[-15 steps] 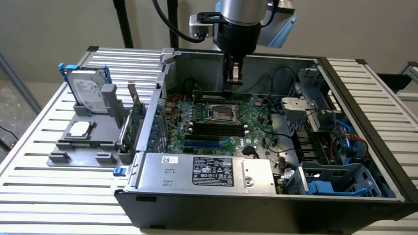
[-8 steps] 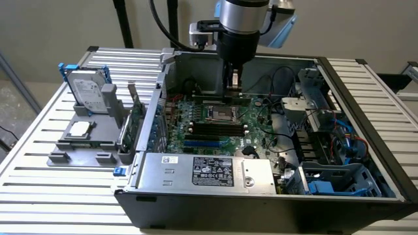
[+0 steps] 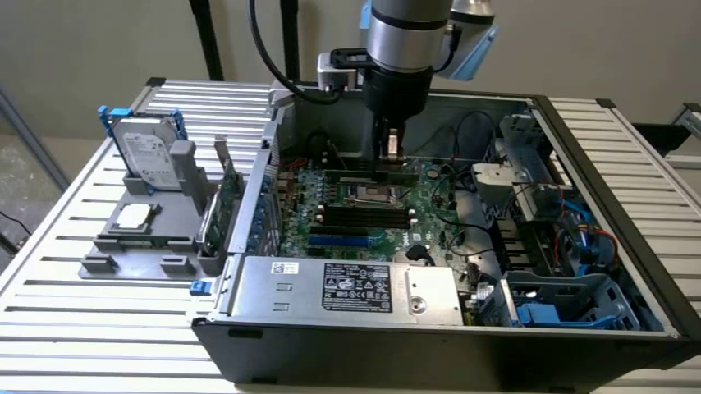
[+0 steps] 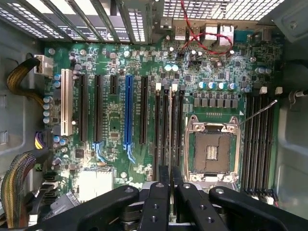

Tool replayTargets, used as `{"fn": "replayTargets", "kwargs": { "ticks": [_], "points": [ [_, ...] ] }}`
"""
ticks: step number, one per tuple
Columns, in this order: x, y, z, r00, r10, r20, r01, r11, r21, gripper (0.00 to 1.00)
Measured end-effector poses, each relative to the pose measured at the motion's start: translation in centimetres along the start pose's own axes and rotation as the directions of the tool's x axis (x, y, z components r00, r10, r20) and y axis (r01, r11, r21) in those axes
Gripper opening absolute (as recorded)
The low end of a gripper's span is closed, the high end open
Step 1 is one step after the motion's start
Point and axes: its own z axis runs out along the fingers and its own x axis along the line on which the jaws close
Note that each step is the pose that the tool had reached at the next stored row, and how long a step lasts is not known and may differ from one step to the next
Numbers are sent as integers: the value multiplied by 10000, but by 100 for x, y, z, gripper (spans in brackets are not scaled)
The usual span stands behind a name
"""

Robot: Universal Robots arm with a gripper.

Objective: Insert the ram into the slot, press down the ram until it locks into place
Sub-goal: 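Insert the ram into the slot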

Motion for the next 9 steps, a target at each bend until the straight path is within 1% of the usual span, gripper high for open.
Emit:
{"fn": "replayTargets", "kwargs": {
  "ticks": [5,9],
  "points": [
    [4,-2,91,10000,-1,-19,1,10000,4,13],
    [5,-3,163,10000,0,-48,0,10000,8,13]
  ]
}}
